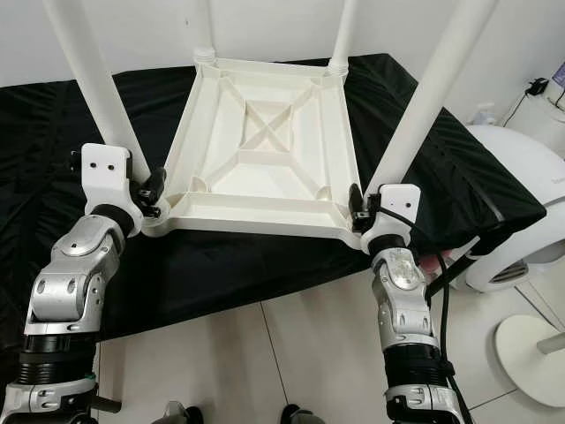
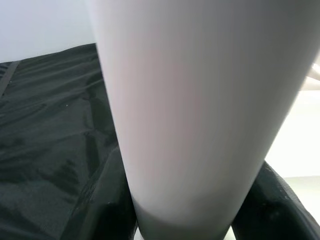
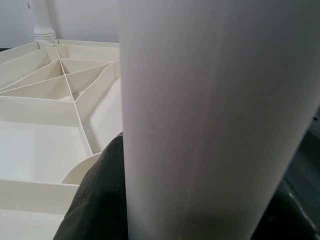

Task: Building children table

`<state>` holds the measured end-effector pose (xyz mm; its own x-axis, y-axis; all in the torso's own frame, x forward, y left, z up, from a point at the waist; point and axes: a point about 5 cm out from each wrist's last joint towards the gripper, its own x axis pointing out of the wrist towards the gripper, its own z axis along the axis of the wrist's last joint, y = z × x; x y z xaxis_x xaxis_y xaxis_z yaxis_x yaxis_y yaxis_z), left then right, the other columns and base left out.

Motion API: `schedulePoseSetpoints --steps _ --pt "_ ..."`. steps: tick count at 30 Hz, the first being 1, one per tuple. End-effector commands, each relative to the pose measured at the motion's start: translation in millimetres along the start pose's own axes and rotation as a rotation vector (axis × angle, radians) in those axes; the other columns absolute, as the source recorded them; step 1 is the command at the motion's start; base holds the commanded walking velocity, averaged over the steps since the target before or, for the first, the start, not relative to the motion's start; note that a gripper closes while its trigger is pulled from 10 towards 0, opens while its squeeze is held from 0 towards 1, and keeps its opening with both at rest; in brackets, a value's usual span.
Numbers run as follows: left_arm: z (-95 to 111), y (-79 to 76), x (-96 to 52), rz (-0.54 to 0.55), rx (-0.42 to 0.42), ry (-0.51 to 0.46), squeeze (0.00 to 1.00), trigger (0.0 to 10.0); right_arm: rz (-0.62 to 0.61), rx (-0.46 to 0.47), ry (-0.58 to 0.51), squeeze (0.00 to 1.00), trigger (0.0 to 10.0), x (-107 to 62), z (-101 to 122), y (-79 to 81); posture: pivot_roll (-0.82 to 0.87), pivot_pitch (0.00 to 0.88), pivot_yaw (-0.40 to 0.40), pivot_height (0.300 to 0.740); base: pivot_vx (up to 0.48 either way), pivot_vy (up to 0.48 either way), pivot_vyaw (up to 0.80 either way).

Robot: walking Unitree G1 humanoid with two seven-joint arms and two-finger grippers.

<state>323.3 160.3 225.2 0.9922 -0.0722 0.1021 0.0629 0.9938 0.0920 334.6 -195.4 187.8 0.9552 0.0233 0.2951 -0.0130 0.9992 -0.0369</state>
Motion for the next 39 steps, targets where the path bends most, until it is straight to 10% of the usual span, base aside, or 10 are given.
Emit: schedulePoseSetpoints --steps 1,2,3,23,39 --pt "1 -6.1 -4.6 -0.054 0.01 -0.013 0.0 0.0 -0.019 -0.011 0.042 0.0 10.0 -3.8 -7 -3.1 0.0 0.132 -0.003 0.74 0.0 0.0 0.0" --pt "1 -6.1 -4.6 -0.054 0.01 -0.013 0.0 0.0 -0.019 -0.011 0.042 0.0 10.0 -3.8 -7 -3.1 0.0 0.132 -0.003 0.74 0.0 0.0 0.0" --pt "2 -8.7 -6.2 -0.078 0.015 -0.014 0.0 10.0 -0.013 -0.008 0.049 0.0 10.0 -3.2 -8 -3.4 0.0 0.135 -0.003 0.74 0.0 0.0 0.0" --pt "26 -17.2 -52.0 -0.088 0.006 -0.059 0.0 10.0 0.214 -0.023 0.091 0.0 10.0 15.1 -12 -4.2 0.05 0.172 -0.05 0.74 0.0 0.0 0.0" --pt "29 27.4 -78.5 0.123 0.099 -0.014 0.0 10.0 0.479 -0.009 0.072 0.0 10.0 45.8 -3 28.0 0.08 0.179 -0.094 0.74 0.0 0.0 0.0"
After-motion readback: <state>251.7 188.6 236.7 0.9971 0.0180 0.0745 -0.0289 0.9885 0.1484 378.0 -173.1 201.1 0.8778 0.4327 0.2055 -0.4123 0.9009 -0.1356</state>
